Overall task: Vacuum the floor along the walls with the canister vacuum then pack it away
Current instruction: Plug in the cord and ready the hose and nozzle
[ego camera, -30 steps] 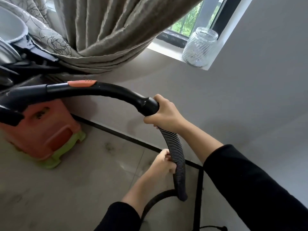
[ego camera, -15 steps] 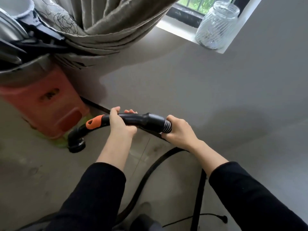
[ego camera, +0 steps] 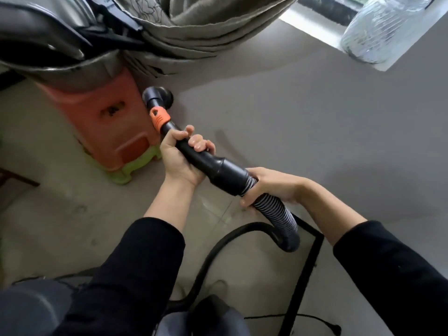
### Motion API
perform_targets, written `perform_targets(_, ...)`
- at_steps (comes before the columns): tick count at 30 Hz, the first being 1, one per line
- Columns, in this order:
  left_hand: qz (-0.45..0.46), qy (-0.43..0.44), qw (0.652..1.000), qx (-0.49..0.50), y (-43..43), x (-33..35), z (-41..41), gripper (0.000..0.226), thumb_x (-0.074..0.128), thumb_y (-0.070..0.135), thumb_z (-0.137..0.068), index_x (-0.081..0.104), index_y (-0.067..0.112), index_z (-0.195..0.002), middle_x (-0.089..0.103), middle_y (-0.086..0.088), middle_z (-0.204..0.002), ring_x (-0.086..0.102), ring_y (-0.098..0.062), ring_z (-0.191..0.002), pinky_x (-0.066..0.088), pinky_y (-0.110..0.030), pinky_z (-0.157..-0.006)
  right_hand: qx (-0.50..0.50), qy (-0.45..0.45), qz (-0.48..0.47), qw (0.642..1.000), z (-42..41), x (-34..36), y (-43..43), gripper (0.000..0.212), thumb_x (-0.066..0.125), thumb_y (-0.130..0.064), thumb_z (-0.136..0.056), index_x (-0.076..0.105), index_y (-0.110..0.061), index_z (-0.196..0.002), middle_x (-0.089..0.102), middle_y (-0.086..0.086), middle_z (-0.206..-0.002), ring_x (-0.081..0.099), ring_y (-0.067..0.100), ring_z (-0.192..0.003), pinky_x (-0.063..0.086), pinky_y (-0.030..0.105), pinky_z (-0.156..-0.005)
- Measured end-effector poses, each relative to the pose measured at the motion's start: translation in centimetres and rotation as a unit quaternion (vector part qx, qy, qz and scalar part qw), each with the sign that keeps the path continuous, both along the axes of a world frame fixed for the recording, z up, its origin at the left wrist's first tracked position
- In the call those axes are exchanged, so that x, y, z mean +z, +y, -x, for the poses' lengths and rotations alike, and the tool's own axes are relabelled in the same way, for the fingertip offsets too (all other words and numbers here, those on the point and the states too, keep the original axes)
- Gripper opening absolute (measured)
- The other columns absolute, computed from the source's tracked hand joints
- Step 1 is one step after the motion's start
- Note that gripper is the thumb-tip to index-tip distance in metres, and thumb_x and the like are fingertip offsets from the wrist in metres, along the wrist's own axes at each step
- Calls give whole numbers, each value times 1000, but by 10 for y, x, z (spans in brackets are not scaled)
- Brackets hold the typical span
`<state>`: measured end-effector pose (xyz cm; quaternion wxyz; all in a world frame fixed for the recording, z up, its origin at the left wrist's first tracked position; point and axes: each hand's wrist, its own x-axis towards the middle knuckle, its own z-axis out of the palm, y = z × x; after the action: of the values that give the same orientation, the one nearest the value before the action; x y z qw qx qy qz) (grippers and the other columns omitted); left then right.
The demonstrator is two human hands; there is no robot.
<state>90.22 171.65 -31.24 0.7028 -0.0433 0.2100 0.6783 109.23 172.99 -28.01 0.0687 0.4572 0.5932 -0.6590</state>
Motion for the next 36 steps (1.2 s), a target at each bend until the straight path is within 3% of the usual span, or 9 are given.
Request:
perform_targets(5, 65, 41, 995, 59, -39, -13, 27, 15, 43, 4, -75, 47, 19, -72, 44, 2, -55, 44, -15, -51, 40, -29, -69, 97, -83, -250, 960, 55, -22, -19, 40, 85, -26, -67, 57, -25, -96, 65, -5, -86, 64, 11, -75, 50, 21, -61)
perform_targets(8, 108, 67, 986, 105, -69, -30, 61, 22, 45, -1, -82, 43, 18, -70, 44, 0, -56, 43, -15, -56, 39, -26, -69, 102, -70, -352, 928, 94, -47, -38, 37, 80, -30, -65, 54, -26, -90, 64, -7, -81, 63, 11, -74, 53, 31, -66)
perform_targets(11, 170, 53, 972, 156, -109, -50, 96, 23, 48, 0, -87, 43, 12, -68, 46, -1, -56, 44, -15, -59, 41, -26, -69, 201, -73, -450, 867, 141, -66, -59, 38, 74, -34, -66, 44, -24, -89, 57, -8, -83, 60, 20, -74, 48, 35, -64)
perform_targets(15, 249, 9, 946, 209, -165, -65, 131, 14, 58, 9, -92, 52, 8, -79, 52, -3, -66, 52, -16, -67, 47, -31, -83, 280, -88, -476, 829, 196, -89, -92, 44, 74, -36, -63, 45, -20, -92, 61, -2, -86, 61, 28, -78, 49, 36, -66)
perform_targets(18, 333, 68, 922, 187, -208, -76, 160, 28, 63, 28, -92, 54, 11, -113, 62, -10, -105, 62, -23, -92, 51, -37, -88, 314, -89, -456, 828, 231, -100, -114, 45, 76, -36, -62, 49, -19, -94, 63, -1, -83, 62, 28, -77, 49, 34, -64)
perform_targets(20, 431, 192, 867, 162, -242, -87, 182, 33, 61, 39, -92, 54, 15, -113, 62, -7, -110, 61, -21, -96, 51, -37, -83, 347, -97, -448, 818, 252, -107, -128, 45, 76, -38, -63, 48, -20, -93, 62, -3, -81, 62, 26, -74, 49, 33, -63)
perform_targets(23, 535, 384, 732, 176, -302, -109, 221, 23, 54, 33, -96, 60, 15, -109, 61, -2, -103, 55, -18, -91, 41, -31, -79, 392, -106, -453, 794, 276, -121, -149, 42, 73, -40, -66, 45, -22, -91, 59, -4, -79, 59, 24, -71, 43, 30, -58)
perform_targets(28, 659, 479, 547, 195, -380, -148, 291, 28, 55, 27, -96, 63, 3, -108, 66, -16, -109, 58, -36, -106, 36, -32, -77, 393, -115, -436, 801, 311, -144, -181, 43, 71, -41, -68, 44, -21, -95, 59, -3, -84, 60, 25, -75, 43, 29, -60)
perform_targets(36, 678, 579, 450, -49, -406, -211, 347, 63, 34, 49, -101, 44, -6, -130, 52, -29, -131, 50, -45, -120, 42, -49, -91, 386, -152, -429, 802, 334, -170, -186, 40, 67, -42, -71, 43, -22, -96, 58, -5, -82, 57, 23, -72, 45, 29, -60)
